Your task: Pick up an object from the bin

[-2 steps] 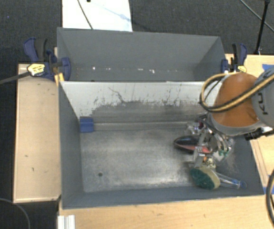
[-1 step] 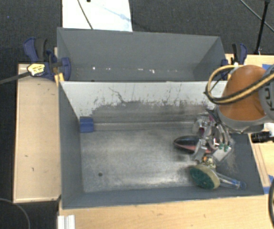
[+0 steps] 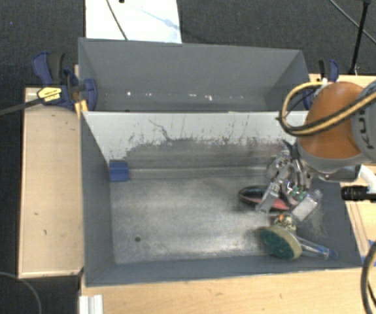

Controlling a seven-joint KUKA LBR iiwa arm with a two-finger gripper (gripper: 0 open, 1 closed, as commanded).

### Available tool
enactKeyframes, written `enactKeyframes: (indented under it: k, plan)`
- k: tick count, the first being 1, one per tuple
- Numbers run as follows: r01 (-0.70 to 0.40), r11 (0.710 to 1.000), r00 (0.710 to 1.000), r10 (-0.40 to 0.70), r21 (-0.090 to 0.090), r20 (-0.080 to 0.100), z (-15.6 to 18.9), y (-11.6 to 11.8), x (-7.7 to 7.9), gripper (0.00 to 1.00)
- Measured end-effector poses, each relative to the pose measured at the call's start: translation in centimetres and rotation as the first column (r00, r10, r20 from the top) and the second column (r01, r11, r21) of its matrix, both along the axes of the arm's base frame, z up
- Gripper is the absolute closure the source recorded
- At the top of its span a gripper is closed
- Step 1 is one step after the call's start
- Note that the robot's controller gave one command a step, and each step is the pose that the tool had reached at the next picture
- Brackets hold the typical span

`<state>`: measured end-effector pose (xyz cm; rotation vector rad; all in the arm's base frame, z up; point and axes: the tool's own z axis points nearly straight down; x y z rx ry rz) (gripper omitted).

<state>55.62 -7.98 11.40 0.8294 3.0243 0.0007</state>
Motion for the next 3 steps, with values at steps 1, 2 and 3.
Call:
enactKeyframes:
  k: [1,2,3]
  plan:
    - [0.281,0.960,0.960,-0.280,0.002,-0.007,-4.50,-0.34,0.03,0.00]
    - [0.277,0.961,0.961,-0.277,0.001,-0.006,-4.47,-0.36,0.06,0.00]
    - [0.275,0.962,0.962,-0.275,0.003,-0.007,-4.46,-0.25,0.05,1.00]
